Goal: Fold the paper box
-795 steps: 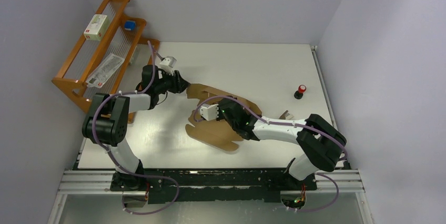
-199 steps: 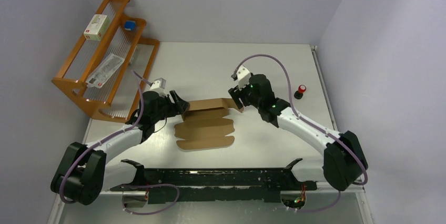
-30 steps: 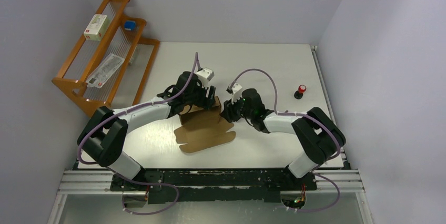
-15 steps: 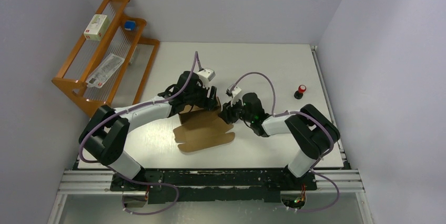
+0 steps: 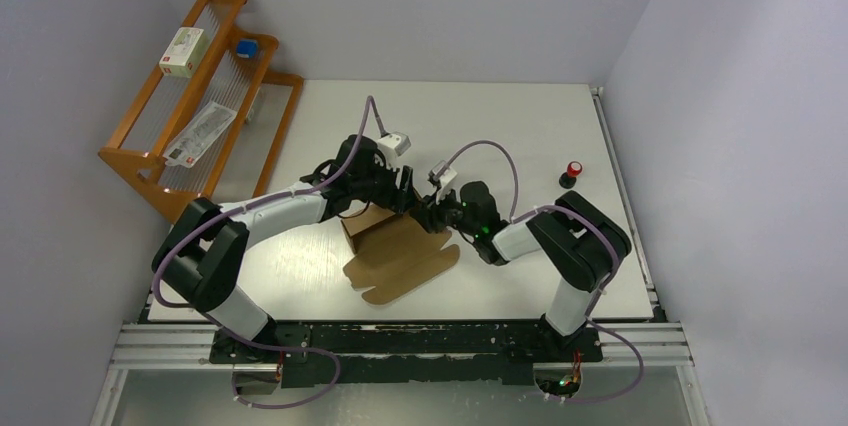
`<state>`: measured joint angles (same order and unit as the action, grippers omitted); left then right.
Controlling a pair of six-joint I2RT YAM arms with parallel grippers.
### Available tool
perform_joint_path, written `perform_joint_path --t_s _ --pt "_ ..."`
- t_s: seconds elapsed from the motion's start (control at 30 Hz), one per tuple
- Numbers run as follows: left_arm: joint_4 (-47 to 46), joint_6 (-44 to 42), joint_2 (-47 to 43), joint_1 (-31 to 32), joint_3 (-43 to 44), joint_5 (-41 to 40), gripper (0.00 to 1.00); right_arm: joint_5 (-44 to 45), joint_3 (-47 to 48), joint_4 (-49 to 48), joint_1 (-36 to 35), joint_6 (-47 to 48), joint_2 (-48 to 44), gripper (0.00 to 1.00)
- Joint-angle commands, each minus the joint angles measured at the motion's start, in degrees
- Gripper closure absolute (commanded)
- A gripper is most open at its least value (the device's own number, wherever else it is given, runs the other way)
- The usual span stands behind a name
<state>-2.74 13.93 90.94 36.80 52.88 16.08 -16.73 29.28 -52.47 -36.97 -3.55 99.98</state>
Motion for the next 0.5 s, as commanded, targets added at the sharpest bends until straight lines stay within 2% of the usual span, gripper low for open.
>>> perform_joint_path --t_s 0.0,0.13,0.47 --pt "-0.15 1.45 0.34 -0.23 0.86 3.76 0.3 2.65 -1.04 -5.95 -1.13 1.94 0.84 0.62" --pt "-0.19 2.34 -0.13 -0.42 0.62 4.26 0.3 4.86 -2.49 -9.2 -1.38 1.61 1.24 0.68" --pt "-4.55 8.06 0.85 -0.54 -1.23 11.45 0.31 13.42 -3.79 -14.98 -2.62 -0.63 3.0 0.72"
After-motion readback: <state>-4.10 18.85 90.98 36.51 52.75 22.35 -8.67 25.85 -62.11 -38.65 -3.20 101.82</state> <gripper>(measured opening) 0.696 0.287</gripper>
